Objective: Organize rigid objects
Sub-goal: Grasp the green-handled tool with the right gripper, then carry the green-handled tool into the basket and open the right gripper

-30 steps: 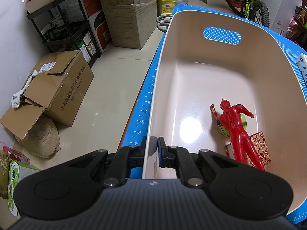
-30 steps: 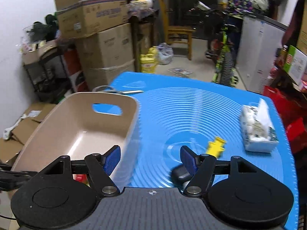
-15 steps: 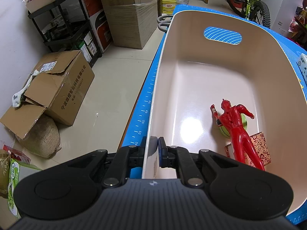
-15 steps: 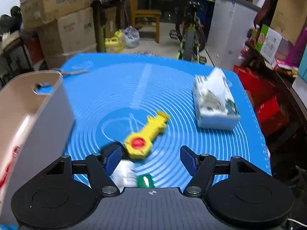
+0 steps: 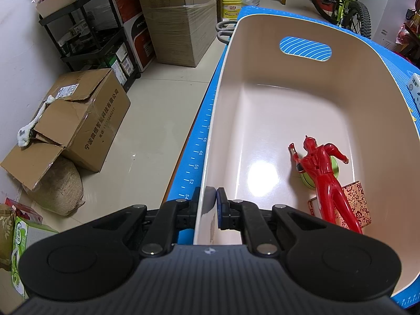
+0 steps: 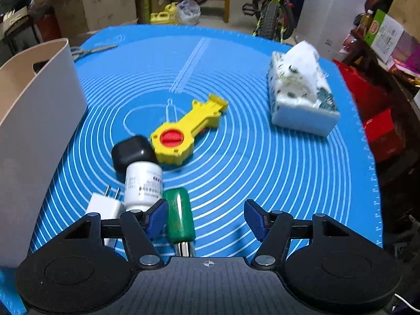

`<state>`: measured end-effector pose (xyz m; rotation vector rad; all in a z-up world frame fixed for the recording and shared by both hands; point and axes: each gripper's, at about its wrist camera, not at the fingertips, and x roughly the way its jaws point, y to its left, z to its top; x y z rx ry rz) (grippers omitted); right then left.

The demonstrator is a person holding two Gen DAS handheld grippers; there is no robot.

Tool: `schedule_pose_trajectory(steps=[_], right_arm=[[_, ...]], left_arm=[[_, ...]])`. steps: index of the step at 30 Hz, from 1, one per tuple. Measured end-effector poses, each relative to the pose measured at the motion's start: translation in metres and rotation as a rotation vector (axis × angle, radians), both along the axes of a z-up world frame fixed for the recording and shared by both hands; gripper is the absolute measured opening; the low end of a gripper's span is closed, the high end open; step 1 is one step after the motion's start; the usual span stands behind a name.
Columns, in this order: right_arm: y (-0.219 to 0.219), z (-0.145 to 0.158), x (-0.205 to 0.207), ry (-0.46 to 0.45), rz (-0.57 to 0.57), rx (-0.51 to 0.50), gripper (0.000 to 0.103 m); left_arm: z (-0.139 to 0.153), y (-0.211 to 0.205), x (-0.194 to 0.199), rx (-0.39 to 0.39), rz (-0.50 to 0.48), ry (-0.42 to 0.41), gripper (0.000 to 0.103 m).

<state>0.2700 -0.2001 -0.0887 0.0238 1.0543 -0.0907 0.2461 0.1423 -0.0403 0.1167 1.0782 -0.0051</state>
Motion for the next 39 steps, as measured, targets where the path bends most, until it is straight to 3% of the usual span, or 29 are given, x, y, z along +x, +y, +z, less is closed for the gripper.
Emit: schedule_pose_trajectory(steps=[7, 10, 14, 19, 26, 39], right_arm=[[0.001, -0.012, 0.004, 0.018, 0.012, 0.04, 0.069], [0.001, -0.021, 0.009, 0.049, 0.005, 0.052, 0.06], [0.005, -0.022, 0.01, 0.04, 0.009, 0.04, 0.057], [0.008, -0.02, 0.007, 0.026, 0.021, 0.053, 0.035], [0.013, -0.017, 0.006, 0.016, 0.028, 0.029, 0.034], [0.01, 0.021, -0.004, -0.091, -0.02, 0.029, 0.034]], left_arm=[[0.0, 0.001, -0.001, 0.004, 0.004, 0.0, 0.013], [0.0, 0.0, -0.001, 0.007, 0.004, 0.0, 0.013], [0.0, 0.0, -0.001, 0.007, 0.004, 0.0, 0.013], [0.0, 0.0, -0.001, 0.006, 0.005, 0.0, 0.014], [0.0, 0.0, -0.001, 0.006, 0.005, 0.001, 0.014], [0.0, 0.0, -0.001, 0.008, 0.004, 0.0, 0.014]])
